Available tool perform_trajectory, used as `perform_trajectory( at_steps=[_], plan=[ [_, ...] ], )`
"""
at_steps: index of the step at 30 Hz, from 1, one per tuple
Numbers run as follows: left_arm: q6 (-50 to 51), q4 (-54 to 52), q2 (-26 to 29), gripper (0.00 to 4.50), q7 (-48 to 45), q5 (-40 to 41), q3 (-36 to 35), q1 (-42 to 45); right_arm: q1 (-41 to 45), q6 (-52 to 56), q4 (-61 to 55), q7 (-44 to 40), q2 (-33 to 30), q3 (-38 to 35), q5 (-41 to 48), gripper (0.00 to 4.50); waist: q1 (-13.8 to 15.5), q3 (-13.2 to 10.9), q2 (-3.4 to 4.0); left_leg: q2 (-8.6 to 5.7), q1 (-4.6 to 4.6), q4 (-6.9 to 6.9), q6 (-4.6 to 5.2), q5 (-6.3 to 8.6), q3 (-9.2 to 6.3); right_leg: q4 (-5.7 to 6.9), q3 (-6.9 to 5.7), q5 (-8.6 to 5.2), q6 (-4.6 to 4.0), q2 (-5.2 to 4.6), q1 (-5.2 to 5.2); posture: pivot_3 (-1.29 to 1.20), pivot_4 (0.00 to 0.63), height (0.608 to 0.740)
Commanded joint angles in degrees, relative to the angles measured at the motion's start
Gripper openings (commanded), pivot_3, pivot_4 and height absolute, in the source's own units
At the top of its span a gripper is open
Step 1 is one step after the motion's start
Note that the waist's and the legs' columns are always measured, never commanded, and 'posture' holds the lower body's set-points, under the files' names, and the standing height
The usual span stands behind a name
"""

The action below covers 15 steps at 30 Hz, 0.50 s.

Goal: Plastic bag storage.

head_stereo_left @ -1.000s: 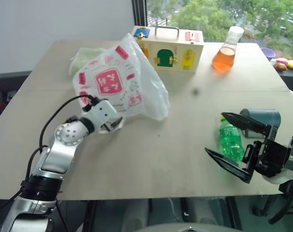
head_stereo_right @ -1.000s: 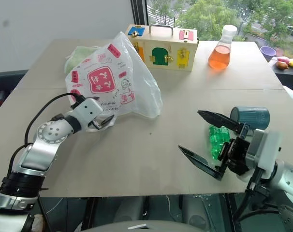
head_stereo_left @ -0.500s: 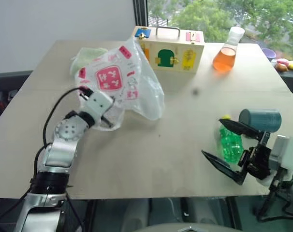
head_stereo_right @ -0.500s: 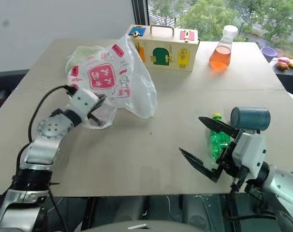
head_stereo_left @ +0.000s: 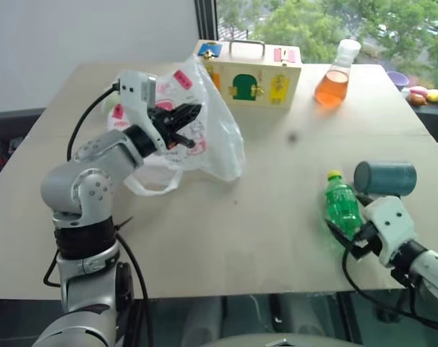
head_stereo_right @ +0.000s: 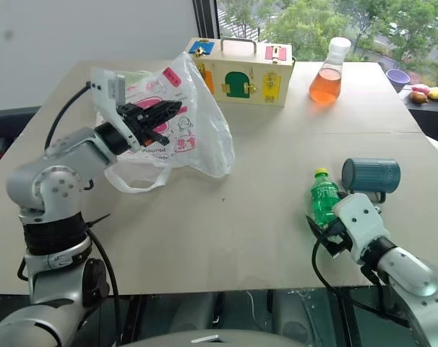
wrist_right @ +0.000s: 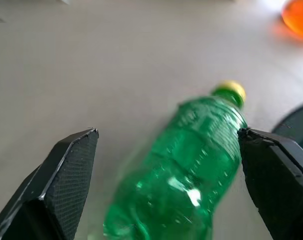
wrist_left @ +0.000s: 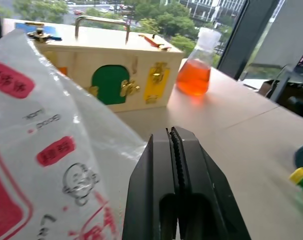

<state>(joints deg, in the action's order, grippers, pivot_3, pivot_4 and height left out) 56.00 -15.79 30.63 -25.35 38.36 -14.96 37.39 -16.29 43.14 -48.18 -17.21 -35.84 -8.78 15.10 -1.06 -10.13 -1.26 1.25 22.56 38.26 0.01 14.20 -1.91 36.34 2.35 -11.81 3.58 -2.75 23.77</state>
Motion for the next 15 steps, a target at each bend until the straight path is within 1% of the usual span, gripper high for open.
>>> perform_trajectory(
  at_steps=[1,2,3,5,7,9,11,15],
  plan=[
    [-6.22,-3.02,7.38,0.06,-4.73,-6.49,4.9,-2.92,3.79,10.77,-0.58,3.86,1.77,0.69,0.01,4.5,-0.15,0.0,0.01,0.0,0.0,0.0,0.0,0.0,0.0,0.01,0.01,0.0,0.0,0.01,0.0,0.0,0.15,0.74],
    [-8.98,-3.97,9.72,0.06,-7.0,-8.46,6.93,-4.45,5.23,12.72,-0.3,4.23,2.21,1.31,0.05,4.5,-0.24,0.0,0.01,0.01,-0.02,-0.02,0.0,0.0,0.01,0.04,0.03,0.0,-0.01,0.03,0.02,0.0,0.15,0.74],
    [-11.65,-4.85,11.81,0.57,-8.62,-10.51,8.8,-6.0,6.58,14.56,-0.01,4.47,2.46,1.99,-0.04,4.5,-0.1,-0.01,0.03,0.01,-0.02,-0.04,0.0,0.0,0.02,0.05,0.05,-0.01,-0.02,0.03,0.04,0.0,0.15,0.74],
    [-19.15,-6.68,17.39,1.32,-11.67,-17.89,13.99,-10.76,8.9,17.15,0.93,4.7,3.09,2.95,-0.01,4.5,-0.09,-0.01,-0.01,0.0,0.0,-0.03,0.0,0.0,0.04,0.04,0.06,0.0,-0.03,0.01,0.05,0.0,0.15,0.74],
    [-21.43,-7.38,20.7,2.23,-11.18,-22.51,15.82,-15.25,10.27,18.46,2.01,4.6,3.73,3.01,0.13,4.5,0.07,0.0,0.0,0.0,0.01,-0.04,0.0,0.0,0.09,-0.06,0.09,0.0,-0.03,-0.01,0.05,0.0,0.15,0.74],
    [-27.3,-5.93,23.94,3.25,-11.04,-28.83,17.59,-18.09,10.58,18.29,2.62,4.27,3.81,3.23,-0.2,4.5,0.18,-0.02,-0.07,0.02,0.04,-0.03,0.0,0.0,0.08,-0.08,0.06,-0.01,-0.01,-0.02,0.06,0.0,0.15,0.74],
    [-32.77,-2.58,27.42,3.25,-10.19,-35.95,19.47,-19.99,10.59,17.42,3.81,4.09,3.76,3.86,-0.8,4.5,0.21,0.02,-0.17,0.04,0.06,-0.03,0.0,0.0,0.06,-0.09,0.02,-0.01,-0.01,-0.01,0.08,0.0,0.15,0.74],
    [-39.9,3.86,30.63,3.25,-8.58,-44.92,20.81,-21.24,10.92,16.53,5.98,3.95,3.81,4.36,-1.6,4.5,0.1,0.06,-0.24,0.07,0.02,-0.04,0.0,0.0,0.08,-0.09,0.01,-0.01,0.0,-0.01,0.09,0.0,0.15,0.74]
  ],
)
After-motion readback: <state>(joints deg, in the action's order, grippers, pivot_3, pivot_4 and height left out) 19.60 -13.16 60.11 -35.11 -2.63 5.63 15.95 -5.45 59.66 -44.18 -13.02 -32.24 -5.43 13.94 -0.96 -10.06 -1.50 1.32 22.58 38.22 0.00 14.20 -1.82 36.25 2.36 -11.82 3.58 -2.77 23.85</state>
